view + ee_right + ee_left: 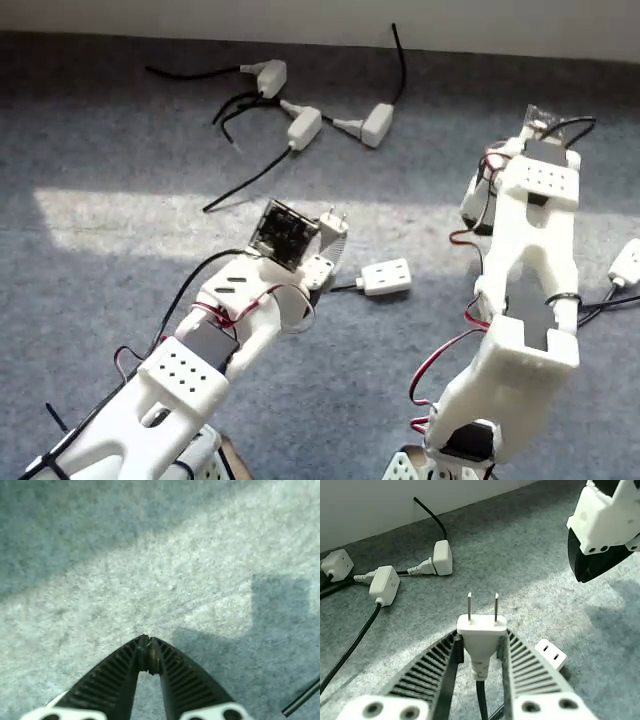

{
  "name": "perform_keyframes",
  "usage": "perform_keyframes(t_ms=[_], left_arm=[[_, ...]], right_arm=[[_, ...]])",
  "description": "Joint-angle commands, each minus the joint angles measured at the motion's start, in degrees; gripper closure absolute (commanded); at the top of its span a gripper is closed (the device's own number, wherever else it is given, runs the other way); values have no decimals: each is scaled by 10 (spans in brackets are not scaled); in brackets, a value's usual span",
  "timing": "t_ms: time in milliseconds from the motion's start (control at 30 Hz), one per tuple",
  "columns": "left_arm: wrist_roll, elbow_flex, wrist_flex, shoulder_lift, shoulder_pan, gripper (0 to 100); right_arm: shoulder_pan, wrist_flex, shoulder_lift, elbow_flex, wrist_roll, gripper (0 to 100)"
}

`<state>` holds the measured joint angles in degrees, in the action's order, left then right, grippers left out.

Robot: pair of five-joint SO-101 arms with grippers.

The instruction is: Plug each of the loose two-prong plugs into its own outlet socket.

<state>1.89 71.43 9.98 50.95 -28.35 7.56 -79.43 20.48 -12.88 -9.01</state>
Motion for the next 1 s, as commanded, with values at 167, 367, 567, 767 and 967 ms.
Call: perform_keyframes(t_ms=[167, 367, 567, 767, 967], left_arm=[[169, -11, -158, 7, 62, 994], [171, 15, -162, 6, 10, 994], [104, 19, -162, 6, -33, 994], [94, 15, -163, 6, -63, 994], [93, 18, -204, 6, -59, 994]], right_arm=[[-58, -146, -41, -167, -3, 991], [-97, -183, -161, -171, -3, 991], [-135, -190, -309, -95, -2, 991], [-183, -193, -445, -4, 91, 991], [-257, -189, -572, 49, 98, 991]])
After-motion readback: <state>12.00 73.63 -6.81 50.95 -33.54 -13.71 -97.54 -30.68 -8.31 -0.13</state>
